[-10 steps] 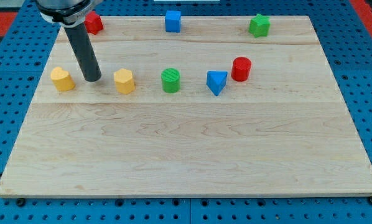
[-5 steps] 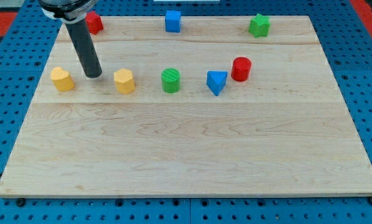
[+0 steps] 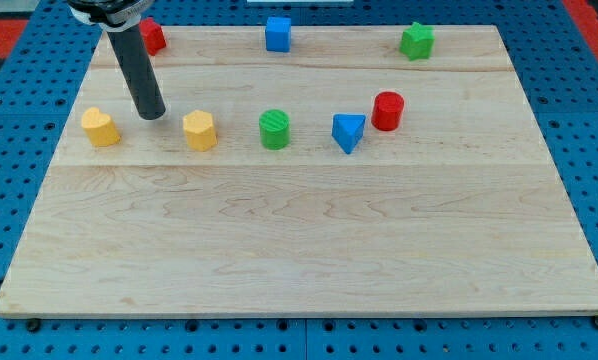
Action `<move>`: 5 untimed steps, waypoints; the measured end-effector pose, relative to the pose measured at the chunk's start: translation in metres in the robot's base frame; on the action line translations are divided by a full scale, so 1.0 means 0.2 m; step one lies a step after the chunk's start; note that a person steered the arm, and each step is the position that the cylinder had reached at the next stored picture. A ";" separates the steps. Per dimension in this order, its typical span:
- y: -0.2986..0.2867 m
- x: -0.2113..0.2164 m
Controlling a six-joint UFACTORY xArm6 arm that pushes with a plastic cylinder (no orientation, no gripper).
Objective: Slightly move yellow hexagon towards green circle
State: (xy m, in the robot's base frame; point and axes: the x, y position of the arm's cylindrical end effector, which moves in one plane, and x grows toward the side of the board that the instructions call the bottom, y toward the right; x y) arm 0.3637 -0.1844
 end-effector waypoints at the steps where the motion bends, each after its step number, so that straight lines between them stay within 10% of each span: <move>1: 0.00 0.00; 5: 0.43 -0.08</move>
